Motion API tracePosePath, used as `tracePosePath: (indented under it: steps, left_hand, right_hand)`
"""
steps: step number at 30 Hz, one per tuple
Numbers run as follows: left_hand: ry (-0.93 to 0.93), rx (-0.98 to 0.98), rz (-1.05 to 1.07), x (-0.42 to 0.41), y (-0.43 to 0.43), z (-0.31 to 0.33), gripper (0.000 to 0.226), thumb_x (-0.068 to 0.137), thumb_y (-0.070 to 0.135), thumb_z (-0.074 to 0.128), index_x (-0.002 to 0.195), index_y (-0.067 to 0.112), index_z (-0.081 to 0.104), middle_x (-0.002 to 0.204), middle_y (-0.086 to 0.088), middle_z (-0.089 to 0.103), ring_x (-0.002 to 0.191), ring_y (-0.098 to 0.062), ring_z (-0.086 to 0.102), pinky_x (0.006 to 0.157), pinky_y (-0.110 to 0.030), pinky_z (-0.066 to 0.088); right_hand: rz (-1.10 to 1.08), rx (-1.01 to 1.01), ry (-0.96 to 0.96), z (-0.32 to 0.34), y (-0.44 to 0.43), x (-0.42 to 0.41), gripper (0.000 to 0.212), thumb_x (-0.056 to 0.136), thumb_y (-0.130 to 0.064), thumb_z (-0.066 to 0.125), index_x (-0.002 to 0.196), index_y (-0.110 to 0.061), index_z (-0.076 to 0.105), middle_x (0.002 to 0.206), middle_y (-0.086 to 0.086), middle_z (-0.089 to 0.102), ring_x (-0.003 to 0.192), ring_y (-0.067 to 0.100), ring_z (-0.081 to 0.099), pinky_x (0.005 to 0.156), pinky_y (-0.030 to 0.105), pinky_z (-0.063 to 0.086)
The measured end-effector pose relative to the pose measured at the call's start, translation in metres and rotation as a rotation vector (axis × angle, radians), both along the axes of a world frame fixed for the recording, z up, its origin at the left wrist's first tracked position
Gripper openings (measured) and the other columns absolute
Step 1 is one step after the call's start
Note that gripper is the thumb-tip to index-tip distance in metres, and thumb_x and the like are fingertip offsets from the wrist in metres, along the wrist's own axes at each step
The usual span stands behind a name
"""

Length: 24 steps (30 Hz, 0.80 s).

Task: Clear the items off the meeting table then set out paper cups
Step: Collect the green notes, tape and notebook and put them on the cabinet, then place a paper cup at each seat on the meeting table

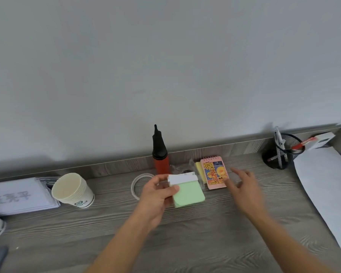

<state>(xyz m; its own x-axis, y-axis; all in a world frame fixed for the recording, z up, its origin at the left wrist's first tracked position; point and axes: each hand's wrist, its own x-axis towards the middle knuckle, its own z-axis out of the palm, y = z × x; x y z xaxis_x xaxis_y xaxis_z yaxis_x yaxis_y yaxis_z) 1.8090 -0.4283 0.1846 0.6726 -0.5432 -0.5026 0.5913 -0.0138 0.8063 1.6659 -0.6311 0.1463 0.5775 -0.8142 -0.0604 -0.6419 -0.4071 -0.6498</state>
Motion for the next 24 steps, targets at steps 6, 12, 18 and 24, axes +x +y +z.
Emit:
tracePosePath:
  steps: [6,12,18,24]
  left_hand:
    - [-0.019,0.038,-0.023,-0.027,-0.038,-0.008,0.031,0.083,-0.011,0.065,0.109,0.005,0.06,0.1,-0.019,0.072,0.079,-0.027,0.073,0.06,-0.034,0.06]
    - [-0.123,0.199,-0.019,-0.032,-0.019,-0.024,0.018,0.089,0.002,0.064,0.104,0.011,0.064,0.085,-0.013,0.072,0.071,-0.021,0.07,0.062,-0.031,0.058]
    - [-0.168,0.313,0.278,-0.019,0.062,-0.041,0.017,0.087,-0.008,0.061,0.093,0.008,0.062,0.065,-0.007,0.065,0.058,-0.019,0.061,0.044,-0.021,0.053]
    - [-0.322,0.516,0.65,0.015,0.15,-0.054,0.042,0.085,-0.005,0.068,0.122,0.0,0.05,0.096,-0.019,0.061,0.079,-0.025,0.056,0.066,-0.03,0.052]
  right_hand:
    - [0.149,0.843,-0.338,0.013,0.024,-0.008,0.032,0.086,-0.013,0.071,0.115,-0.024,0.066,0.077,0.002,0.077,0.057,0.009,0.064,0.044,0.023,0.043]
    - [-0.063,0.52,-0.338,0.007,-0.035,0.019,0.031,0.09,-0.006,0.065,0.119,-0.016,0.061,0.081,0.004,0.074,0.061,0.01,0.067,0.049,0.024,0.053]
    - [0.033,-0.061,0.044,-0.017,-0.041,0.039,0.031,0.091,-0.033,0.062,0.118,-0.019,0.063,0.117,0.002,0.062,0.084,0.017,0.06,0.065,0.03,0.044]
    - [0.211,-0.296,-0.117,-0.001,0.01,0.039,0.027,0.082,-0.026,0.074,0.107,-0.016,0.069,0.113,0.004,0.059,0.101,0.025,0.059,0.071,0.029,0.043]
